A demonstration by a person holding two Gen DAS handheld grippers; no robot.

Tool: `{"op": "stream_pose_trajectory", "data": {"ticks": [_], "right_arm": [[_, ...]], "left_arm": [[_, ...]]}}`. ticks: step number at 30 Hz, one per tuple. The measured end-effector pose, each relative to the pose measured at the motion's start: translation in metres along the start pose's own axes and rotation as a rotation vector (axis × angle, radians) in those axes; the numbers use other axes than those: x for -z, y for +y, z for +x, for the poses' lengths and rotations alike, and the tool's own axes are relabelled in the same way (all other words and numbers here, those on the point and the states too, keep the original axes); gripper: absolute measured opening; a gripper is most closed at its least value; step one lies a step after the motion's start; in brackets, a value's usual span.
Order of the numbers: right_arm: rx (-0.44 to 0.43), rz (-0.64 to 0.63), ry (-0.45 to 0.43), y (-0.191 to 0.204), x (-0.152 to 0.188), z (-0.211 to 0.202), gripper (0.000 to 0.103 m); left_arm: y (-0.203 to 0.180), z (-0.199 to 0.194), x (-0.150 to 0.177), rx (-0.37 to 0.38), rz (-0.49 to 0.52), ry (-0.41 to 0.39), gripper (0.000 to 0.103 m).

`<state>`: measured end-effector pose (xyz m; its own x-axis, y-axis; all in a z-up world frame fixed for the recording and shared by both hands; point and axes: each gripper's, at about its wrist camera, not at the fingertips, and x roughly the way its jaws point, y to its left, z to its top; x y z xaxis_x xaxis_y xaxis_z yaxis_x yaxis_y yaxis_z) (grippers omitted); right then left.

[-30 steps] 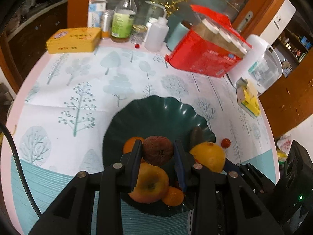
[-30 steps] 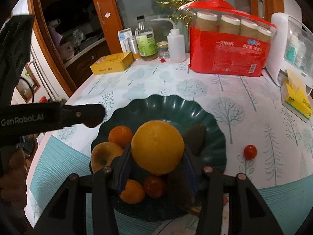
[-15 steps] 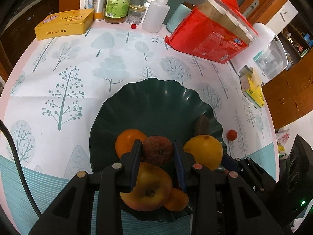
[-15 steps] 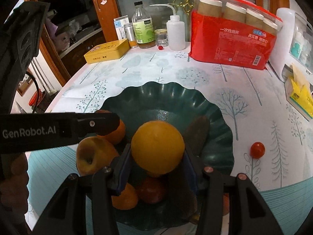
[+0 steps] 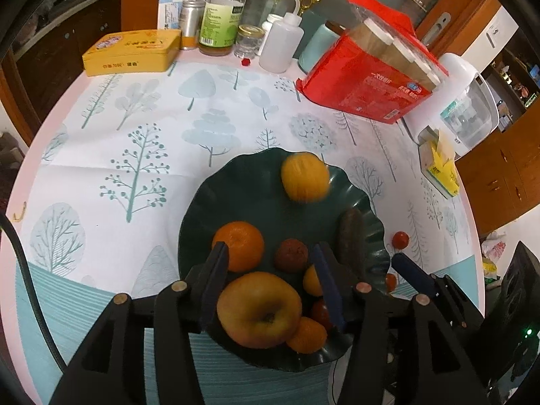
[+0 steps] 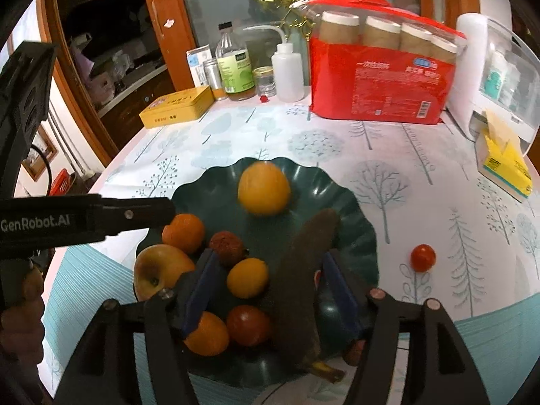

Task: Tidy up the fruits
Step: 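Open left gripper over the plate while right gripper releases the large orange, then withdraw both open grippers from the green plate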

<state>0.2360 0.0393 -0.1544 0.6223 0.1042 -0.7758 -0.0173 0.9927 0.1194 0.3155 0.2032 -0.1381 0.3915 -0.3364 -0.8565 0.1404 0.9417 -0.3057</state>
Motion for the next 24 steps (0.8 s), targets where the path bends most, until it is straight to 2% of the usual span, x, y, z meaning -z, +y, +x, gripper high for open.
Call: {"op": "stream_pose_trajectory", "data": {"ticks": [4, 18, 24], "right_arm": [[0.004, 0.017, -0.015, -0.006, 0.004, -0.013, 0.066], [0.003, 0.053, 0.001, -0.039, 0.037, -0.053, 0.067], [-0.011, 0.044, 0.022, -0.059, 0.051, -0.068, 0.067]], "left_arm": [[-0.005, -0.011, 0.007, -0.010, 0.004, -0.015, 0.057], [-0.033, -0.032, 0.057, -0.034, 0.000, 0.008, 0.058], [-0.049, -0.040, 0.082, -0.051, -0.042, 0.010, 0.061]]}}
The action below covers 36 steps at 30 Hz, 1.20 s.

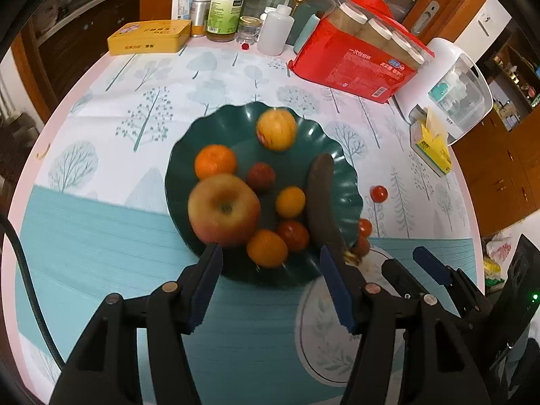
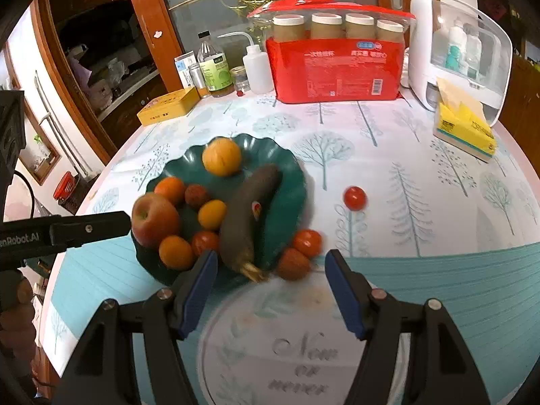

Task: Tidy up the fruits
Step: 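Withdraw both open grippers from the green plate, then move right gripper onto the cherry tomato while left gripper moves to the brown fruit by the banana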

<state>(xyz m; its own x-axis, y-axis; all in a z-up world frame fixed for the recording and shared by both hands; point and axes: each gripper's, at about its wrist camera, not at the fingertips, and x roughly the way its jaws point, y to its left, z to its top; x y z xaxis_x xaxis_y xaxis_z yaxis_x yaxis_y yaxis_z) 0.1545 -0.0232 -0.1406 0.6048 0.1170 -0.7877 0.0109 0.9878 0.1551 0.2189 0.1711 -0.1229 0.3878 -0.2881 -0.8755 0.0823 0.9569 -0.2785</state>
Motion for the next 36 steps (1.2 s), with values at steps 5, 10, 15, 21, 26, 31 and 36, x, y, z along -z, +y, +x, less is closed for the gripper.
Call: {"op": "stream_pose_trajectory", "data": {"ticks": [5, 10, 15, 21, 26, 31, 36], "right_arm": [[-0.018, -0.018, 0.023, -0.020, 0.010, -0.012, 0.067], [-0.036, -0.055, 0.039, -0.041, 0.016, -0.024, 0.067], [-0.058, -0.094, 0.047, -0.061, 0.017, -0.033, 0.067], [-0.086, -0.157, 0.049, -0.084, 0.014, -0.039, 0.067], [-0.092, -0.224, 0.042, -0.098, 0.009, -0.039, 0.067], [-0.097, -0.275, 0.037, -0.111, 0.001, -0.032, 0.067], [-0.097, -0.313, 0.017, -0.121, -0.013, -0.020, 0.067]], "left_arm": [[-0.014, -0.005, 0.023, -0.019, -0.048, 0.002, 0.061], [-0.030, -0.005, 0.044, -0.040, -0.093, 0.007, 0.062], [-0.048, -0.006, 0.061, -0.060, -0.141, 0.001, 0.067], [-0.072, -0.004, 0.075, -0.080, -0.181, -0.016, 0.075], [-0.086, 0.007, 0.080, -0.096, -0.222, -0.012, 0.077], [-0.099, 0.025, 0.081, -0.107, -0.254, 0.014, 0.077], [-0.109, 0.040, 0.074, -0.128, -0.292, 0.008, 0.077]]}}
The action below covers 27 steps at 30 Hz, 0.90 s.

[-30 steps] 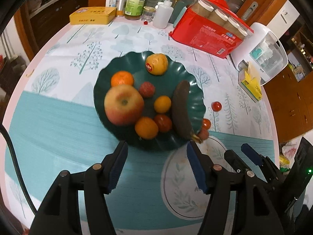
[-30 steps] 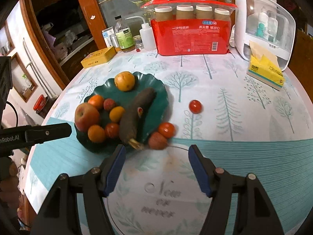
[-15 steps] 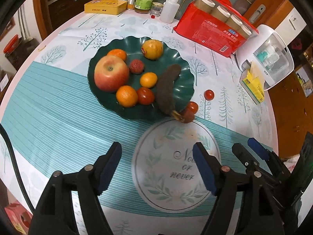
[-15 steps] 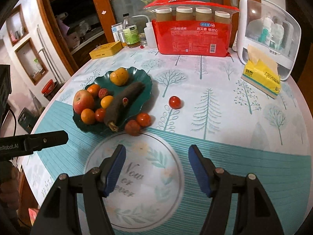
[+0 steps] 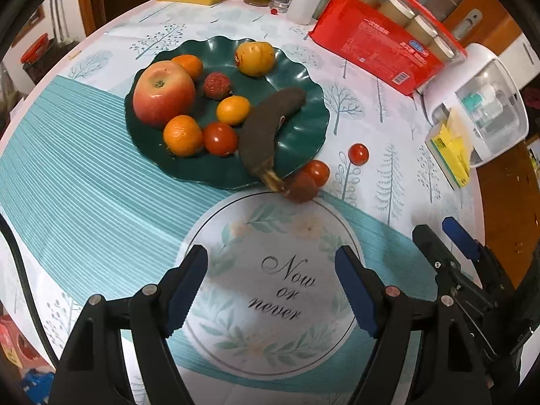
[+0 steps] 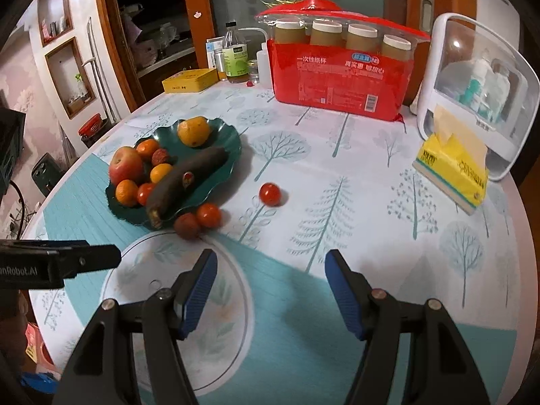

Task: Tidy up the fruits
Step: 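Move right gripper onto the cherry tomato while left gripper moves to the brown fruit by the banana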

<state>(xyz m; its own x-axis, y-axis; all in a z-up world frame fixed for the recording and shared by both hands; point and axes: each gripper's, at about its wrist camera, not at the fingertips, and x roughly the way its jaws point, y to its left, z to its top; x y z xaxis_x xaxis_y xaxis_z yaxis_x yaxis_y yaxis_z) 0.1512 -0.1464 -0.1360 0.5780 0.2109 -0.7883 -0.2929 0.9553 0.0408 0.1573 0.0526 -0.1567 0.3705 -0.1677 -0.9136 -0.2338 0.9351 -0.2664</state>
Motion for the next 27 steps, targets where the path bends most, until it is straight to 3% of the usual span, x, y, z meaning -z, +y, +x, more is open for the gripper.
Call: {"op": "stream_pose_trajectory", "data": {"ticks": [17, 27], "right_arm": [[-0.062, -0.123, -0.112, -0.016, -0.047, 0.056, 0.067], [-0.103, -0.166, -0.074, -0.013, -0.045, 0.092, 0.064]], "left_arm": [[-0.012, 0.046, -0.023, 0.010, -0.210, -0.062, 0.077], [-0.015, 0.070, -0.032, 0.000, -0.266, -0.072, 0.071]]}}
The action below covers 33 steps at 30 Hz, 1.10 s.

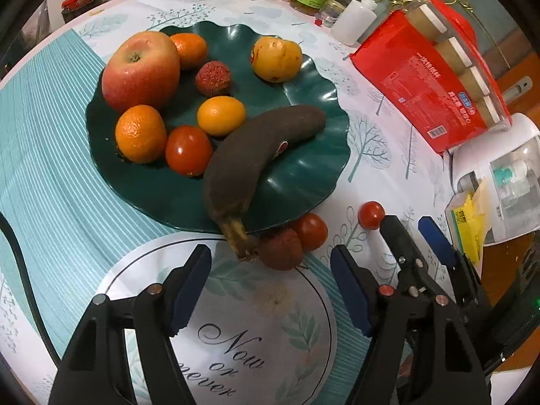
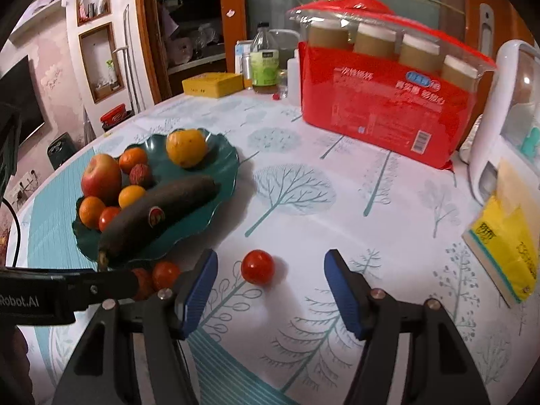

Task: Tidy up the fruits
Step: 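Move right gripper onto the cherry tomato while left gripper moves to the brown fruit by the banana, then close right gripper on the cherry tomato while left gripper closes on the brown lychee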

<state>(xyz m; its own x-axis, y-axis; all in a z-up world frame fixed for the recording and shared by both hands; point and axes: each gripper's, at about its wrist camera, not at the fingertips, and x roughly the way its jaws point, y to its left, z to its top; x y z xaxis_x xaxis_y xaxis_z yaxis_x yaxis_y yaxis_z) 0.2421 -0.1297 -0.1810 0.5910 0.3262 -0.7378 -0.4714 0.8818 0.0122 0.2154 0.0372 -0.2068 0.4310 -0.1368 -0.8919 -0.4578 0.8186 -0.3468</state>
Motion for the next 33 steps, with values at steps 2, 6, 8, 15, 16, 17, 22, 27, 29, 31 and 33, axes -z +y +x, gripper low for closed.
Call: {"op": "stream_pose_trajectory", "data": {"ticks": [2, 6, 8, 15, 16, 17, 22, 27, 29, 31, 33], "right_arm": [[-0.007, -0.004, 0.012, 0.001, 0.002, 0.006, 0.062], [-0.021, -0.008, 0.030, 0.002, 0.005, 0.018, 0.050], [-0.026, -0.008, 0.042, 0.002, 0.006, 0.023, 0.048], [-0.053, -0.005, 0.069, 0.006, 0.007, 0.033, 0.038], [-0.056, -0.003, 0.071, 0.007, 0.006, 0.034, 0.037], [-0.059, -0.002, 0.074, 0.008, 0.006, 0.035, 0.034], [-0.047, 0.001, 0.089, 0.008, 0.007, 0.036, 0.027], [-0.038, 0.019, 0.096, 0.007, 0.007, 0.032, 0.027], [-0.039, 0.026, 0.094, 0.007, 0.008, 0.029, 0.027], [-0.039, 0.024, 0.095, 0.009, 0.009, 0.026, 0.027], [-0.040, 0.020, 0.094, 0.010, 0.009, 0.023, 0.027]], "left_arm": [[0.000, 0.004, -0.001, -0.004, -0.006, 0.003, 0.070], [-0.002, 0.013, -0.003, -0.016, -0.012, 0.007, 0.061], [-0.001, 0.016, -0.005, -0.015, -0.014, 0.013, 0.055], [-0.004, 0.021, -0.008, -0.007, -0.002, 0.018, 0.050], [-0.004, 0.020, -0.009, -0.004, 0.000, 0.019, 0.050], [-0.005, 0.021, -0.009, -0.002, 0.002, 0.023, 0.050], [-0.002, 0.022, -0.010, 0.018, -0.010, 0.025, 0.046], [0.002, 0.021, -0.006, 0.055, -0.015, 0.034, 0.028], [0.002, 0.019, -0.005, 0.051, -0.004, 0.033, 0.028], [0.003, 0.019, -0.004, 0.056, -0.002, 0.033, 0.028], [0.005, 0.018, -0.003, 0.057, -0.006, 0.041, 0.027]]}}
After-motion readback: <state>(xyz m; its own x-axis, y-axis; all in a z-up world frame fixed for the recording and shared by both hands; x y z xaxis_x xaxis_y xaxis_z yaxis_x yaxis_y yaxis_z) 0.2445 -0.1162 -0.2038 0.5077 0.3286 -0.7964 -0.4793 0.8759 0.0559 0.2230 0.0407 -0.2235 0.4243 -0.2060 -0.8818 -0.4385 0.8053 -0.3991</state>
